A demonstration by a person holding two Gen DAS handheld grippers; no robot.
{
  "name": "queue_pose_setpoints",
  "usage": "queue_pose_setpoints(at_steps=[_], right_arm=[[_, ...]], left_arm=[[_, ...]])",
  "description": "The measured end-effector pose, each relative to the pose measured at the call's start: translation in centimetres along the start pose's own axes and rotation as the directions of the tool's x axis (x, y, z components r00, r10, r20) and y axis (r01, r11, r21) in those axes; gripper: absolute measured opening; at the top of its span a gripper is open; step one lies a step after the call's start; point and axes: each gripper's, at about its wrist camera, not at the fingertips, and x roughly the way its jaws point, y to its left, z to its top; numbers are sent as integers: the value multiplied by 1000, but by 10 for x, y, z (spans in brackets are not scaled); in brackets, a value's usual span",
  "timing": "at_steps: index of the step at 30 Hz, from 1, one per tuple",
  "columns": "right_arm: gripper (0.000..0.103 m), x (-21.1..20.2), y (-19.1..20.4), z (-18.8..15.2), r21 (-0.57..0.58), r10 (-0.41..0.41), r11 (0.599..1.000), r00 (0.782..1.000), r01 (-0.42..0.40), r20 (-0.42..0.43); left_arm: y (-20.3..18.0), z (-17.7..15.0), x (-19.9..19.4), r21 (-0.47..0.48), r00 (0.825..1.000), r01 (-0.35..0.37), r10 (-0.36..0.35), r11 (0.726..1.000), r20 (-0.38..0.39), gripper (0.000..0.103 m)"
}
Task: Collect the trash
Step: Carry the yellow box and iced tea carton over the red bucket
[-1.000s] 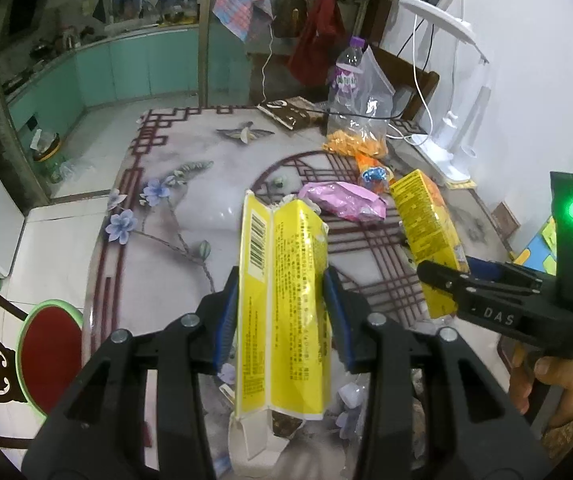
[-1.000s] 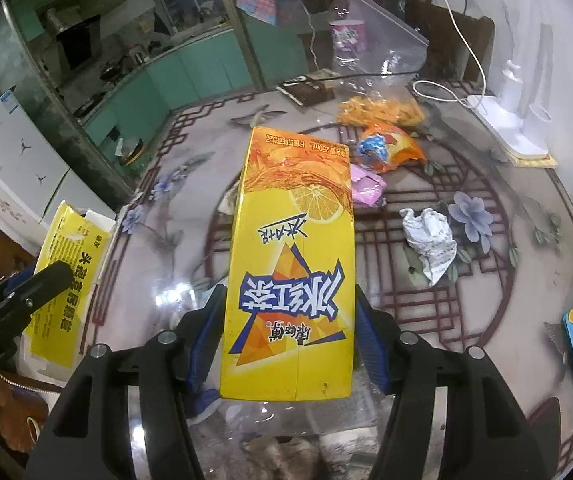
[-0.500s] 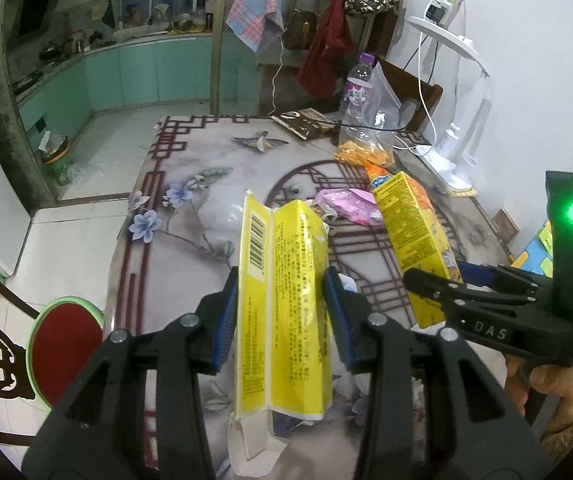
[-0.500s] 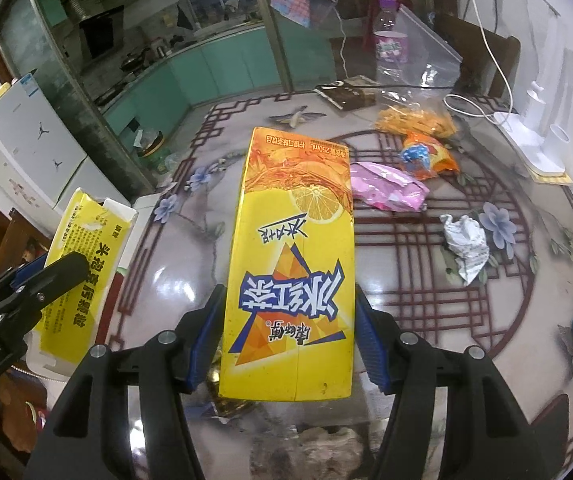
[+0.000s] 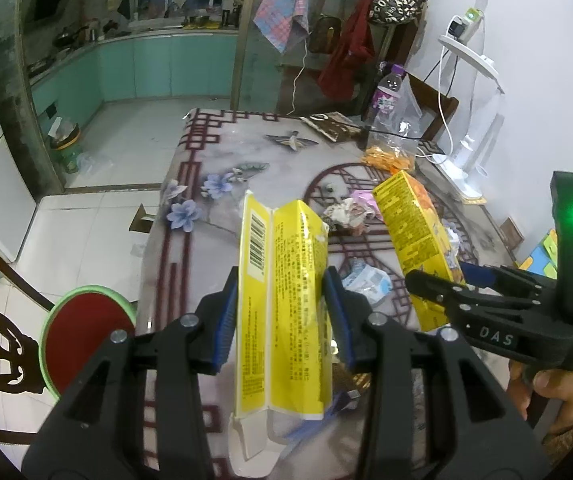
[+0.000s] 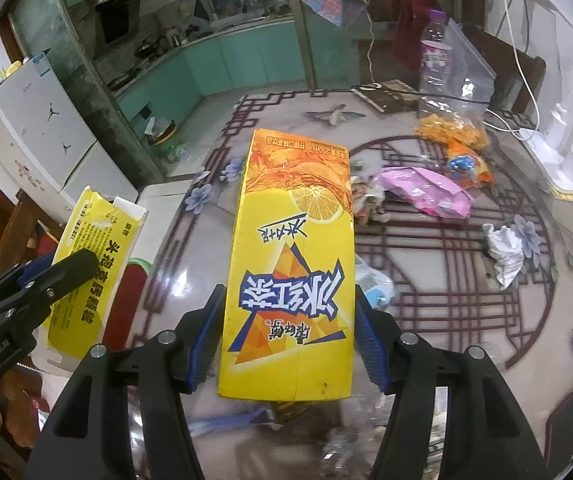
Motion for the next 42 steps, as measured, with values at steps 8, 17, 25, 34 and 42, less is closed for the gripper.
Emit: queue_pose_setpoints(at_steps=[8,17,25,34,42], right_arm=[[58,8,39,1,-11,-5,1000,1000,5,-8],[57,17,76,0,-29,1,1000,1000,-1,-15],[56,25,112,1,-59,18,998,1000,-18,-14],[56,37,149,-1,-85,36,996,999,-39,-34],[56,54,189,-3,-133,63,989,996,-71,-64]], left_arm=[[36,-1,-6,-9,1000,13,-13,1000,-8,40],[73,-1,-15,-26,1000,1,-1,1000,2,40],[108,0,-29,-41,999,-34,35,999,28,40],[148,2,-45,-63,995,-83,87,995,58,40],[188,-4,-52,-101,989,-133,139,986,54,41]])
